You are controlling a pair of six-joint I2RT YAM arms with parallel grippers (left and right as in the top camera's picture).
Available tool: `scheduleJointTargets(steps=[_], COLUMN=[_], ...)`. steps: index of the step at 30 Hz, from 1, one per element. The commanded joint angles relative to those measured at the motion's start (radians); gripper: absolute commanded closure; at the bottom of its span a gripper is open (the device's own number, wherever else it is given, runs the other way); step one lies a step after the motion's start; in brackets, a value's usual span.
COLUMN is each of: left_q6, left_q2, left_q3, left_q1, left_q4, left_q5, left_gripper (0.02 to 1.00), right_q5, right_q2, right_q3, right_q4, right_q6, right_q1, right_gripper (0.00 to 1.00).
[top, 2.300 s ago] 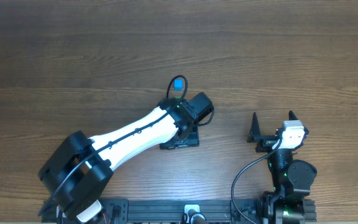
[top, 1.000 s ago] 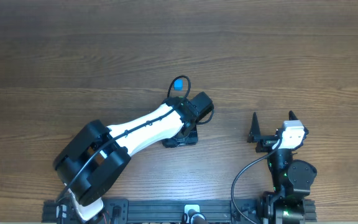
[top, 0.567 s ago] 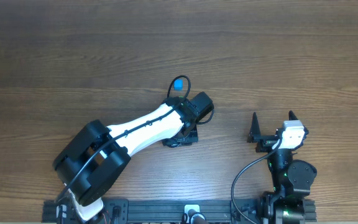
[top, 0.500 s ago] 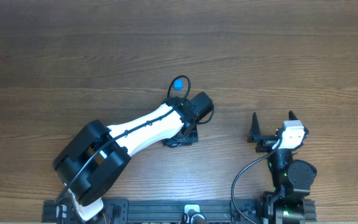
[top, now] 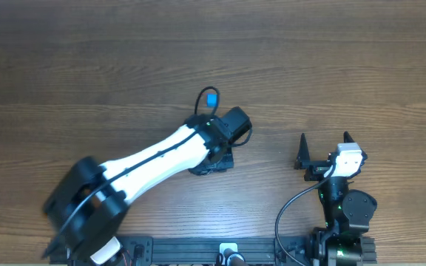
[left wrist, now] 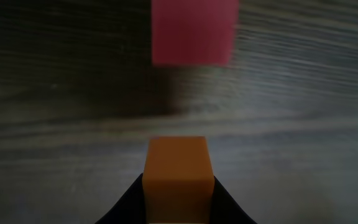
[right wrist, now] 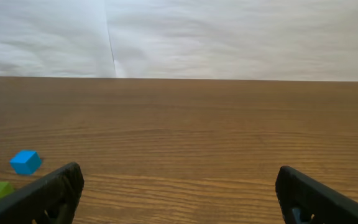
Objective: Stack Cubes
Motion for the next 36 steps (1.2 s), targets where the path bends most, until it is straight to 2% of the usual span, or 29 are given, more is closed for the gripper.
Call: scheduleJointTargets(steps=[1, 5, 14, 24, 36], left_q6=[-0.004, 0.029, 0.106, 0.155, 0.191], left_q2=[-0.075, -0.076, -0.052, 0.057, 0.071], left_q3=[0.042, 0.141, 0.225, 0.227, 0.227], left_q1=[0.011, 0.036, 0.129, 0.131, 0.121], left_q4=[-0.059, -0.135, -0.139, -0.061, -0.066], left_q5=[-0.040, -0.056, -0.032, -0.014, -0.014], left_gripper=[0.919, 0.925, 0.930, 0.930, 0.932], right_q5=[0.006, 0.006, 0.006, 0.006, 0.006], right_q2=[-0.007, -0.007, -0.007, -0.007, -0.007], right_q3=[-0.004, -0.004, -0.004, -0.004, -0.004], right_q4=[-0.006, -0.006, -0.006, -0.006, -0.006], right_q6=[0.003, 0.003, 0.003, 0.003, 0.003], right_q1=[0.006, 0.006, 0.006, 0.006, 0.006], right_gripper=[0.009, 0.009, 0.009, 0.009, 0.009])
